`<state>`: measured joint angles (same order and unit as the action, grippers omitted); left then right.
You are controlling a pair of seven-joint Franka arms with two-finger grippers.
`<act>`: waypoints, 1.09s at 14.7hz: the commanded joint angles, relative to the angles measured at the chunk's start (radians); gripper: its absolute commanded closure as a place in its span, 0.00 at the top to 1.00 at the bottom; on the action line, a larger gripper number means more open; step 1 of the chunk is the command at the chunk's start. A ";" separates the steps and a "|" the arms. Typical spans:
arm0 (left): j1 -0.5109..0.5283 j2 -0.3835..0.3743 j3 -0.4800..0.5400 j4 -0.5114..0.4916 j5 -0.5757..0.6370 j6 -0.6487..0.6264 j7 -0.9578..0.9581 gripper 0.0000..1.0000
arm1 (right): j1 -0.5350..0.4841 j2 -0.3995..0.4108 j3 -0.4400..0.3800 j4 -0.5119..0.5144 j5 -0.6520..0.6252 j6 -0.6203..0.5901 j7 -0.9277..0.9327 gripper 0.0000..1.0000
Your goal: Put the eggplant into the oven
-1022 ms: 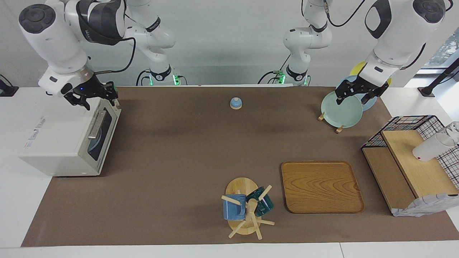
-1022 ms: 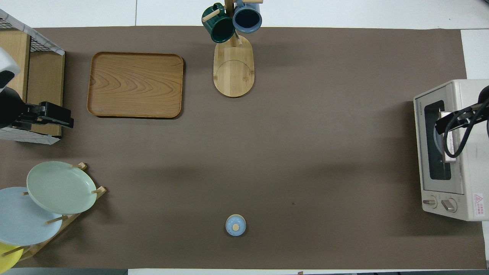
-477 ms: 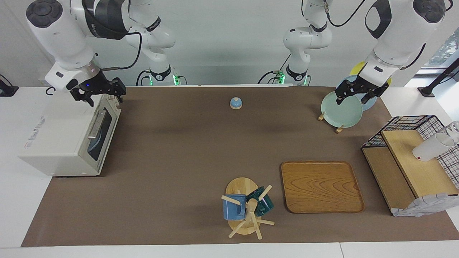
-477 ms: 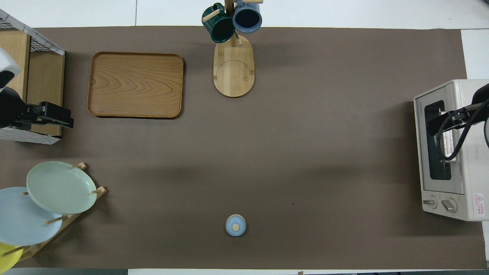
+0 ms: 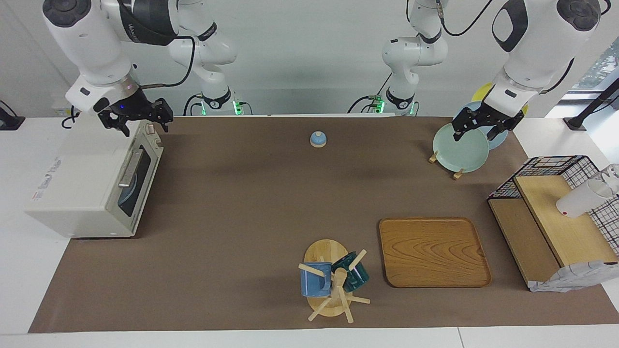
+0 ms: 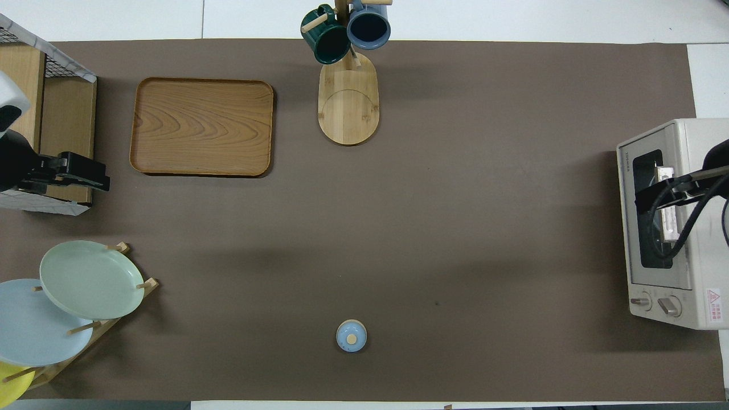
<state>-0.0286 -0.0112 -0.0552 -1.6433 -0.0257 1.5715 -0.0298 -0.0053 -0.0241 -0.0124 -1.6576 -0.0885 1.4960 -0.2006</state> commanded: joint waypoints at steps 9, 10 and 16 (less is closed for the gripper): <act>0.015 -0.006 -0.011 0.005 0.021 -0.013 0.001 1.00 | 0.005 -0.013 -0.009 -0.014 0.026 0.015 0.020 1.00; 0.015 -0.006 -0.011 0.005 0.021 -0.013 0.001 1.00 | 0.002 -0.011 -0.009 -0.014 0.026 0.013 0.020 1.00; 0.015 -0.006 -0.011 0.005 0.021 -0.013 -0.001 1.00 | -0.002 -0.014 -0.008 -0.014 0.047 0.020 0.020 1.00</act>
<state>-0.0286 -0.0112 -0.0552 -1.6433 -0.0257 1.5715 -0.0298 -0.0059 -0.0241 -0.0157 -1.6578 -0.0833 1.4967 -0.1991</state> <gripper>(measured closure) 0.000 0.000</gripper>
